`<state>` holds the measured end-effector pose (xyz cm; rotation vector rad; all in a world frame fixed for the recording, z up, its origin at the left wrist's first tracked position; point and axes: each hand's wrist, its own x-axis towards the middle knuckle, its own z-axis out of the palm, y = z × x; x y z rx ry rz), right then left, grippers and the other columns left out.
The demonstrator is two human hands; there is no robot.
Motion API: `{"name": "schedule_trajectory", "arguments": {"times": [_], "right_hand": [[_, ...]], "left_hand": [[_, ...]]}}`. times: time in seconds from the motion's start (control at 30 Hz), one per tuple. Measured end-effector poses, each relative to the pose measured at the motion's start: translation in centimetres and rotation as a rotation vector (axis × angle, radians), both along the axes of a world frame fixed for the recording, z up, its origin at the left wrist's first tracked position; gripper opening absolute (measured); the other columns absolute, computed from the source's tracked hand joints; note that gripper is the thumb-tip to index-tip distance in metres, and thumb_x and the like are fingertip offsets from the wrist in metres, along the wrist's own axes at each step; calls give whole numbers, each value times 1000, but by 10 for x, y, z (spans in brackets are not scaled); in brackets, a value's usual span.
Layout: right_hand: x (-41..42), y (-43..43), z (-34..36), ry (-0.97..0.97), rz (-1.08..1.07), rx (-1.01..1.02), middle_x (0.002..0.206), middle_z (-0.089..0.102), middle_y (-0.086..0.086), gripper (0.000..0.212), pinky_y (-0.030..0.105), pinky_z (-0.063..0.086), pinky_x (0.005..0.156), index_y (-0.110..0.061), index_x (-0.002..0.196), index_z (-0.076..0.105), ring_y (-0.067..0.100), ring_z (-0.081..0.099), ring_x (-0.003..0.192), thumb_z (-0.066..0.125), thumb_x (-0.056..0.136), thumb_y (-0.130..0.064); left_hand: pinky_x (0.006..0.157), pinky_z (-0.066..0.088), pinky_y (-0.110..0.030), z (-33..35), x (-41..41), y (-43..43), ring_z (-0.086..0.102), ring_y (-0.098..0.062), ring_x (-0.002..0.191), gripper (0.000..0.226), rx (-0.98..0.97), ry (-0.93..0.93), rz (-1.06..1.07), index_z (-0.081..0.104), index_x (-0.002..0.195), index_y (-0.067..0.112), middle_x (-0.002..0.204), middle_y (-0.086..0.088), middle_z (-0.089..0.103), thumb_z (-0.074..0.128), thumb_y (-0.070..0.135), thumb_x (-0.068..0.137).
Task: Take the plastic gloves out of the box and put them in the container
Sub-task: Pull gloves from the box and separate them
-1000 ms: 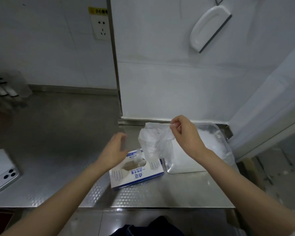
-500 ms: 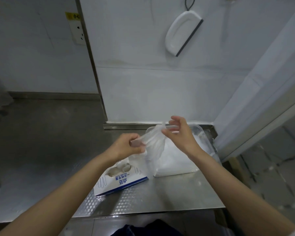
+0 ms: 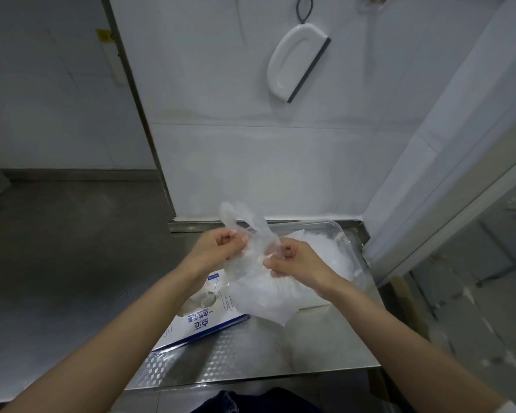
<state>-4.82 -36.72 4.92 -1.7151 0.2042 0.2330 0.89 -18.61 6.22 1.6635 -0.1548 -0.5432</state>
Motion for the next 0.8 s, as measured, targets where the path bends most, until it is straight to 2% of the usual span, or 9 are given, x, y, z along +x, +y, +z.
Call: {"name": "schedule_trajectory", "arguments": {"times": [0.1,0.23,0.3,0.4,0.47,0.53,0.6,0.67,0.8], "right_hand": [[-6,-1,-1,24,8,47,72,63,0,13,19,54,68,-9,92,63,13,62,69,69,83,-2],[-4,-2,5,51,37,192,95,71,-4,20,23,54,85,-17,105,64,12,68,91,68,85,-15],[0,-3,10,63,-68,302,88,68,-1,17,20,55,76,-12,103,63,10,67,78,66,86,-12],[2,-3,13,28,-267,249,75,58,1,7,14,47,53,-10,90,61,3,57,54,66,86,-7],[2,-4,9,-14,-364,168,74,56,1,8,14,41,45,-11,84,61,1,52,47,66,86,-5],[2,-4,4,-67,-463,128,76,56,1,12,14,39,42,-12,80,59,0,50,44,64,87,-4],[2,-6,1,-124,-544,102,79,57,1,15,16,38,41,-13,79,57,0,48,42,62,88,-3],[1,-8,-2,-157,-585,96,80,57,1,16,17,38,40,-14,79,55,2,47,42,61,89,-2],[-2,-13,-6,-172,-601,70,86,60,3,7,17,37,38,-6,86,56,2,45,38,60,89,-2]], "left_hand": [[52,44,-10,1,4,-3,56,3,55,7,-21,-82,157,67,89,9,70,2,61,61,10,91],[71,52,-29,-1,7,-1,60,-19,76,4,101,-188,-34,68,86,14,86,-18,65,65,14,88],[72,52,-36,-3,7,0,59,-22,75,4,143,-182,-158,71,87,15,88,-20,65,67,16,86],[56,51,-24,-1,6,-1,59,-15,64,8,159,-160,-173,69,90,8,76,-10,65,65,15,88],[54,46,-23,-1,7,-1,55,-10,58,11,115,-112,-47,65,87,7,71,-4,61,64,17,88],[67,48,-28,-7,7,1,57,-14,70,21,113,-12,111,63,92,9,83,-5,63,62,30,90],[83,50,-34,-16,2,5,64,-17,87,34,90,166,69,65,101,17,98,-3,68,55,48,90],[88,53,-40,-25,-7,7,67,-24,99,41,9,374,-85,66,111,24,108,-2,70,51,55,89],[70,56,-28,-32,-13,-4,66,-24,79,27,72,393,16,66,100,2,94,-11,67,61,27,91]]}}
